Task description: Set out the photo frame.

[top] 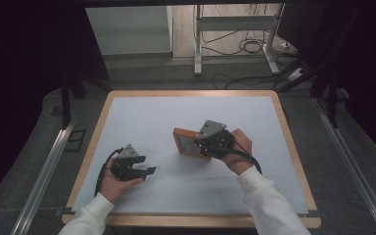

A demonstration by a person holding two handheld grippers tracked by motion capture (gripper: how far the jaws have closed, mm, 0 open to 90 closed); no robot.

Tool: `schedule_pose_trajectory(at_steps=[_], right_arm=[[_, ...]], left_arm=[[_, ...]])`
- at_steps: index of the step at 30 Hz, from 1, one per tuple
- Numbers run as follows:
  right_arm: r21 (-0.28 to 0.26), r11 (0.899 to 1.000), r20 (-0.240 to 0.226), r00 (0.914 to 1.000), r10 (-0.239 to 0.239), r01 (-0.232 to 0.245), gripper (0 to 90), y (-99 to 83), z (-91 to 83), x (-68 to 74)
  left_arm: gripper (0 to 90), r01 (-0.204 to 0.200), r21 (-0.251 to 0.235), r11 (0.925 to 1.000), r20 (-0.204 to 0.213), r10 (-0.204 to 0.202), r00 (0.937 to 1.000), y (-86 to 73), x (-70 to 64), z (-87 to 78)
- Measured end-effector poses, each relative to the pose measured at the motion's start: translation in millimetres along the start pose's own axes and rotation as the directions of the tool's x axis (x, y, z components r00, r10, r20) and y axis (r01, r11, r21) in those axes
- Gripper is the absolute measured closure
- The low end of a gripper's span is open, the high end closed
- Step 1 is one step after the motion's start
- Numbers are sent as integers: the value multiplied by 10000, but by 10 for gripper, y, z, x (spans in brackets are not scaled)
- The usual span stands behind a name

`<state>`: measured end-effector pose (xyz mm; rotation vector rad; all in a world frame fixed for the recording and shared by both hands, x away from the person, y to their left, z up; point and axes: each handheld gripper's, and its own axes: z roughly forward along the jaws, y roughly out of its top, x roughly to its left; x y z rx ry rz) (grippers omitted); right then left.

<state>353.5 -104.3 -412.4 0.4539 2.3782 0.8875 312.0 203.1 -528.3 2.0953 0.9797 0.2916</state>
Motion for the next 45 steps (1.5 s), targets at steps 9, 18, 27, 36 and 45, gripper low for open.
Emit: schedule_pose_trajectory(at_steps=[9,18,27,36,45], right_arm=[[7,9961,-72,9961,881,-881,506,-42,158,-196],[-75,9891,214,9889,1469,-1468,421,-71,272,-281],[-23,9769,460,9758,2138,-2139,367,-154,383,-383],[-119,9671,552,9656,2543,-2540,311,-193,445,-427],[-279,9453,698,9428,3260,-3249,257,-205,518,-473]], left_arm=[[355,-15,-19,10000,25,15,10000,3,-5,5],[354,-72,-14,10000,19,72,10000,5,-6,-3],[354,-76,22,10000,58,76,10000,6,-12,3],[353,-96,17,10000,48,96,9999,6,-7,2],[353,-124,24,9999,63,124,9999,7,-23,3]])
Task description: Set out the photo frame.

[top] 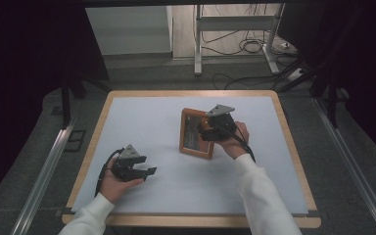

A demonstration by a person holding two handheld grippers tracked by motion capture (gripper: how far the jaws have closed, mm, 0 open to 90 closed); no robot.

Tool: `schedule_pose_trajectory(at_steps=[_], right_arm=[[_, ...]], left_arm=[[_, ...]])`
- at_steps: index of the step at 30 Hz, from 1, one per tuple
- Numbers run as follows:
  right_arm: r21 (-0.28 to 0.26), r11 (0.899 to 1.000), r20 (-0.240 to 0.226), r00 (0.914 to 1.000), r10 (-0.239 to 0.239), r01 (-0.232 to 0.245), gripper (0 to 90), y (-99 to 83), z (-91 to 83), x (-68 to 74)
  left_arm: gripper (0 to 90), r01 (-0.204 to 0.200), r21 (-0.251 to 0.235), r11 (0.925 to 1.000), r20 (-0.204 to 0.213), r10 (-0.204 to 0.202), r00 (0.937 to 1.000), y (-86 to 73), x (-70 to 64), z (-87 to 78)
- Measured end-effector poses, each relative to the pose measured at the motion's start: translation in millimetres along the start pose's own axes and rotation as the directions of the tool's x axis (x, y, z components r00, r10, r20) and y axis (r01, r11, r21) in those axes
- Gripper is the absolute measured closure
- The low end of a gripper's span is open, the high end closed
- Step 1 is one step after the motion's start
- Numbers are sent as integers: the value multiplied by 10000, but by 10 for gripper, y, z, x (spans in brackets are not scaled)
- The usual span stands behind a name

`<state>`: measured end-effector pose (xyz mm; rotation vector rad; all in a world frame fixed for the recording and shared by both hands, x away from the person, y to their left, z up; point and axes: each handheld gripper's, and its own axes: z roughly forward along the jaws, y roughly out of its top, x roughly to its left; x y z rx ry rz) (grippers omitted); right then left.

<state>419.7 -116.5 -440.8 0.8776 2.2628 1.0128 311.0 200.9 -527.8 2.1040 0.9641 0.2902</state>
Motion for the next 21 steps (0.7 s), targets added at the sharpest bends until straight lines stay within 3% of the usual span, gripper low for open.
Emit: schedule_pose_trajectory(at_steps=[13,21], right_arm=[[-182,9983,154,9984,553,-550,214,-29,5,-84],[-845,9922,309,9950,950,-921,194,-141,-288,-133]], left_arm=[[352,-20,22,10000,8,20,10000,0,-7,10],[352,-15,-51,10000,-11,15,10000,-1,2,-11]])
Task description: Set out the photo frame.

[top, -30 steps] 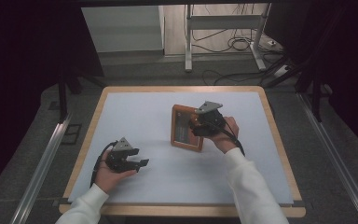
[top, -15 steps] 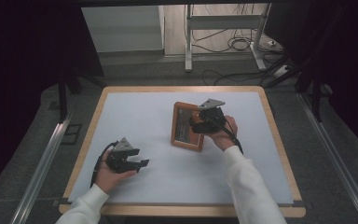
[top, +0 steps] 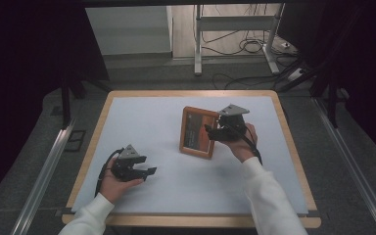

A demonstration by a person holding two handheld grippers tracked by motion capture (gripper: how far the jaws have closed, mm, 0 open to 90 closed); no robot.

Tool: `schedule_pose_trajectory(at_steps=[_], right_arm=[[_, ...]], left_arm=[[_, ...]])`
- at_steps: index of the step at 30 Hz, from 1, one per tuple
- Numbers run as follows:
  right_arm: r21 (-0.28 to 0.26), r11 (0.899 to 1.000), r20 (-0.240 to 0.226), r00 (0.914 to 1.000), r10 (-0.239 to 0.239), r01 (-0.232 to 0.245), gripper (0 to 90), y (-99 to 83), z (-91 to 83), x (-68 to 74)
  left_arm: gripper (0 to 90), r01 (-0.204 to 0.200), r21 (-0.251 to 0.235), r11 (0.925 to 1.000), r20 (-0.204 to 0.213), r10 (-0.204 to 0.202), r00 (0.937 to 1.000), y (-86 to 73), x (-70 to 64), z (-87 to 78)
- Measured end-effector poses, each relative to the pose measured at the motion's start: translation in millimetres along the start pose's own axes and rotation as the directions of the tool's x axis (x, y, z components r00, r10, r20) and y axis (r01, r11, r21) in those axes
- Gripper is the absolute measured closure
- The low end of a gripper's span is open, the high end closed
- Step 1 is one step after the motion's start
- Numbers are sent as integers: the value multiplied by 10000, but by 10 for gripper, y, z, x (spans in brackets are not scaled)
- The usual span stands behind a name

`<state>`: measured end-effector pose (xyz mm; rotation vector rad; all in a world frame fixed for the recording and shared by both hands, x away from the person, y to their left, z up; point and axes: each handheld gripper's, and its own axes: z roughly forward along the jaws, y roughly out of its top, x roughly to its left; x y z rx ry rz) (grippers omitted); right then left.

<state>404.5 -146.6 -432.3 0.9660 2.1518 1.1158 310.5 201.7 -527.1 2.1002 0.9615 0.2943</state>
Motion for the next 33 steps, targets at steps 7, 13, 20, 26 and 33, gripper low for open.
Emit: schedule_pose_trajectory(at_steps=[7,13,20,26,33], right_arm=[[120,9996,-151,9996,240,-238,259,-304,-283,29],[261,9995,-792,9967,188,-167,466,-592,-366,156],[841,9960,-1777,9840,-141,295,849,-793,-235,278],[1430,9870,-2008,9786,-442,739,894,-860,26,376],[1658,9835,-1847,9820,-409,721,896,-862,211,385]], left_arm=[[351,-20,30,10000,11,20,10000,4,-16,6],[346,-56,2,10000,-5,56,10000,5,-24,5],[341,-67,-54,10000,6,67,10000,4,-31,5],[340,-63,-50,10000,15,63,10000,2,-24,1],[340,-10,-89,10000,29,10,10000,-1,-22,-2]])
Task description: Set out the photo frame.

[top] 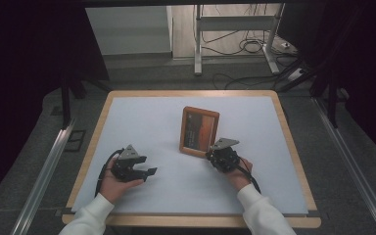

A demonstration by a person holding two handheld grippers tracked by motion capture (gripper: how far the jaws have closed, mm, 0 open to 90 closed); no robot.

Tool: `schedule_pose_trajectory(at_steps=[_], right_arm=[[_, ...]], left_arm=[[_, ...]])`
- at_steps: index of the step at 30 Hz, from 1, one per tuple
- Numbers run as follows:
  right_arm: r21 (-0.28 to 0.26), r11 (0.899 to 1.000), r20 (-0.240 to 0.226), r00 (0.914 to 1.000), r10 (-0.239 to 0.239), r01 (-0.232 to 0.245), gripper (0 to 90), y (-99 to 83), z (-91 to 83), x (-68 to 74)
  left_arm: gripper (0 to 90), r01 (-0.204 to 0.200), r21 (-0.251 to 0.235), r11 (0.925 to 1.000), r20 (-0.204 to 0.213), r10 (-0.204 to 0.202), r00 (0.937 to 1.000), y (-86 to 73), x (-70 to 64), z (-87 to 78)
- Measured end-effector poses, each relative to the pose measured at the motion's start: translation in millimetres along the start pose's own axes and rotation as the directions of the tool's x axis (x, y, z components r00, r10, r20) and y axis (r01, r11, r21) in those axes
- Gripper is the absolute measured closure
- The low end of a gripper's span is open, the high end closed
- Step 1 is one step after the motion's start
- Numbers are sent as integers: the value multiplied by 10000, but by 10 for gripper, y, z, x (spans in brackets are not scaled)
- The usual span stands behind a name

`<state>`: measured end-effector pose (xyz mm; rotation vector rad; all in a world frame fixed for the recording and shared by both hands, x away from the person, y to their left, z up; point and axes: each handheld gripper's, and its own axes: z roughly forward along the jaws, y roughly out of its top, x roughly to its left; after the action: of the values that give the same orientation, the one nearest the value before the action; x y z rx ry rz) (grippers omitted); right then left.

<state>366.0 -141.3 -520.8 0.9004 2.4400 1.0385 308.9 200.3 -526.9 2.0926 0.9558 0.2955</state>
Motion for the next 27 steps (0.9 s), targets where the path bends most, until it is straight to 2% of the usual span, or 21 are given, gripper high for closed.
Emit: schedule_pose_trajectory(at_steps=[1,4,15,27], right_arm=[[-21,10000,-89,9999,93,-93,896,-2,5,-10],[0,9999,63,9999,-107,107,896,-2,6,-6],[-84,9998,236,9996,156,-154,896,-33,-14,-109],[-258,9992,232,9992,325,-319,895,-48,-26,-141]], left_arm=[[340,6,-7,10000,2,-6,10000,0,1,-1],[340,-5,10,10000,6,5,10000,-1,4,3],[340,-23,55,10000,10,23,10000,-1,-1,13],[340,-5,90,10000,7,5,10000,-3,6,24]])
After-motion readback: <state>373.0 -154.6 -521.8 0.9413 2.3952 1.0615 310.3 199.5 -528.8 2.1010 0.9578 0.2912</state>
